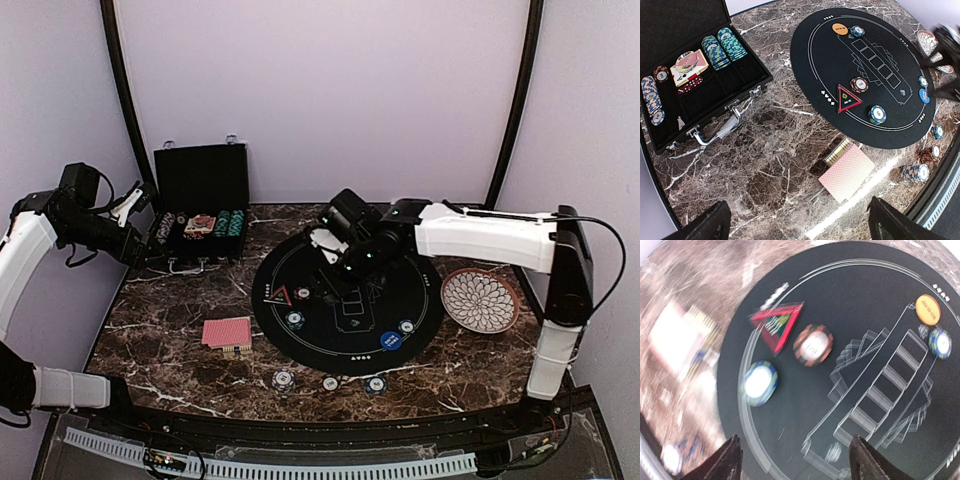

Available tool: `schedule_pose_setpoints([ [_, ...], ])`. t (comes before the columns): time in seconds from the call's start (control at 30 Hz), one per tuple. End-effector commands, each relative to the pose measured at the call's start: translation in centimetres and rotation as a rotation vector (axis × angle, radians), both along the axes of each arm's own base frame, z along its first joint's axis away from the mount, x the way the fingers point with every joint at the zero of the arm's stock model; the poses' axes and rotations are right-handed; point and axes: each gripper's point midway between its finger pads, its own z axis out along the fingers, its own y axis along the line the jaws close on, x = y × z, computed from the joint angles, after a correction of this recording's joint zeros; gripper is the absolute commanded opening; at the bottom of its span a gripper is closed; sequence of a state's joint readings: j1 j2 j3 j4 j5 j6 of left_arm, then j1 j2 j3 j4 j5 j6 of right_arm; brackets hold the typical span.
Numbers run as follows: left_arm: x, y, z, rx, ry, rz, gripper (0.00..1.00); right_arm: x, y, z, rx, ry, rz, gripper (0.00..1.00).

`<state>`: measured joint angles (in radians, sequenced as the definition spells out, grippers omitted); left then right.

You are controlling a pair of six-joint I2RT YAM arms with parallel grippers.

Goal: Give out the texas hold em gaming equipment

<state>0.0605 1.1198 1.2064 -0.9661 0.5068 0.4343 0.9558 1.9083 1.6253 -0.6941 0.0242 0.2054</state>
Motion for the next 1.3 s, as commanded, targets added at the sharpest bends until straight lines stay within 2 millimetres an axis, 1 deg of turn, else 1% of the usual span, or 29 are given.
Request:
schedule_pose_setpoints([
  [0.0,-0.1,-0.3,0.0,-0.003,-0.011,-0.018,0.99,-7.9,-1.5,-2.2,-0.090,0.044,0.104,0.80],
  [0.1,-0.2,-0.4,-0.2,-0.004,-0.009,-0.022,0.99,-12.1,-2.3,-2.7,-0.118,0.090,0.167,0.86],
  [0.17,-0.2,-0.3,-0.4,0.002,-0.006,-0.024,0.99,-14.3,-2.3,-2.5,-0.124,0.105,0.213,0.90],
  [0.27,-0.2,-0.3,-0.6,0.010,-0.006,-0.026,0.99,-16.8,-2.4,-3.1,-0.133,0.150,0.271,0.94],
  [0.37,-0.1,-0.3,-0.6,0.007,-0.004,-0.026,0.99,-18.2,-2.5,-4.3,-0.157,0.177,0.307,0.95],
  [0.5,-0.1,-0.5,-0.5,-0.005,0.000,-0.026,0.99,-18.9,-1.9,-5.4,-0.168,0.191,0.340,0.96],
  [0.83,-0.2,-0.6,-0.1,-0.008,-0.006,-0.035,0.99,-18.5,-1.2,-7.6,-0.212,0.175,0.362,0.96],
  [1.0,-0.1,-0.6,-0.1,-0.010,-0.007,-0.038,0.99,-18.3,-0.9,-8.4,-0.231,0.170,0.375,0.90],
  [1.27,-0.1,-0.6,-0.1,-0.006,-0.007,-0.038,0.99,-18.0,-0.2,-8.5,-0.234,0.156,0.386,0.78],
])
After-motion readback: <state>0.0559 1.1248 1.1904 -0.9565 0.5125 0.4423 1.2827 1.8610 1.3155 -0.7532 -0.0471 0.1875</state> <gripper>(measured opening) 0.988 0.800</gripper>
